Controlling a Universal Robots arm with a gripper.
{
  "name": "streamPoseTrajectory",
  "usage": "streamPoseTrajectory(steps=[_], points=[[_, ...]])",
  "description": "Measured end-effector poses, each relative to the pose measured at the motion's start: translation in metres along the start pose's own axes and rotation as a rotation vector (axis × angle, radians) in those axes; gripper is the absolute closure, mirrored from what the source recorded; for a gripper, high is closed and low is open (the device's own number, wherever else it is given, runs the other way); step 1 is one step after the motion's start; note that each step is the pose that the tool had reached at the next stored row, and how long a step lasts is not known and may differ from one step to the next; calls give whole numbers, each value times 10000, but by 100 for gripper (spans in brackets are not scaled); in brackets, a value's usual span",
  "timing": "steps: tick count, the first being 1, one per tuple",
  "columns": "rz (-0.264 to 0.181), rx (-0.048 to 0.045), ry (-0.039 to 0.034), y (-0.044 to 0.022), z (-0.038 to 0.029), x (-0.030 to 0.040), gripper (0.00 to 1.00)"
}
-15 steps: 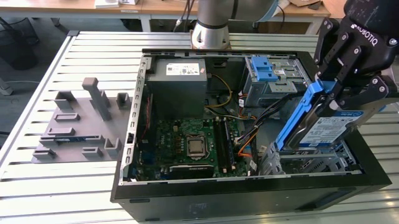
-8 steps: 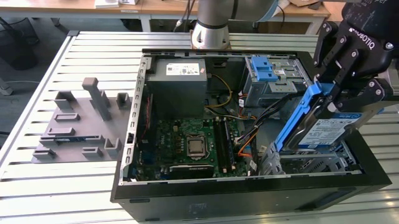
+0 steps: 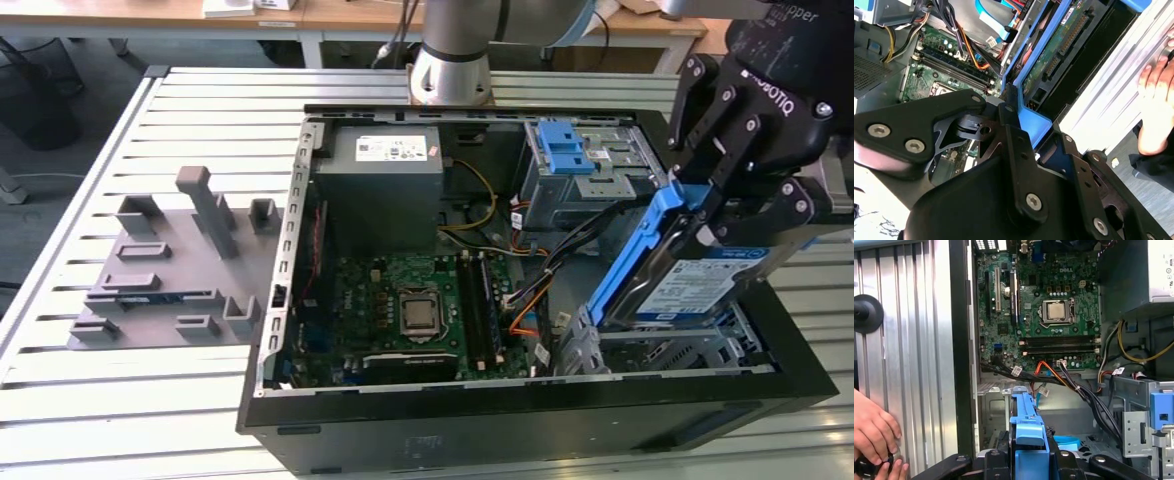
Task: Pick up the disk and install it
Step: 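Insert the disk into the insertion slot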
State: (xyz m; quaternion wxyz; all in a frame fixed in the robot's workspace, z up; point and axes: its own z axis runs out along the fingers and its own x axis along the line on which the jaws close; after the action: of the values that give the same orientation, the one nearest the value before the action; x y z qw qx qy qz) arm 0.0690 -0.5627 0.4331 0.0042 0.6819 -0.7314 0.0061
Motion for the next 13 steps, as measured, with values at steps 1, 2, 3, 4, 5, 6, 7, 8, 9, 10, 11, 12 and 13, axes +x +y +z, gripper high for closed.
streamPoseTrajectory(steps=[1,2,3,4,5,6,7,8,9,10,11,12,13], points=[[0,0,1,0,8,0,64],[0,1,0,0,17,0,64],[0,0,0,0,26,-1,64],[0,0,1,0,34,-1,64],[0,0,0,0,41,-1,64],[0,0,1,0,44,-1,64],[0,0,1,0,46,-1,64],[0,0,1,0,48,-1,64],[-2,0,1,0,51,-1,64],[-18,0,-1,0,55,-1,64],[-57,0,-1,0,60,-1,64],[-87,1,0,0,63,-1,64],[-102,2,0,0,66,-1,64]])
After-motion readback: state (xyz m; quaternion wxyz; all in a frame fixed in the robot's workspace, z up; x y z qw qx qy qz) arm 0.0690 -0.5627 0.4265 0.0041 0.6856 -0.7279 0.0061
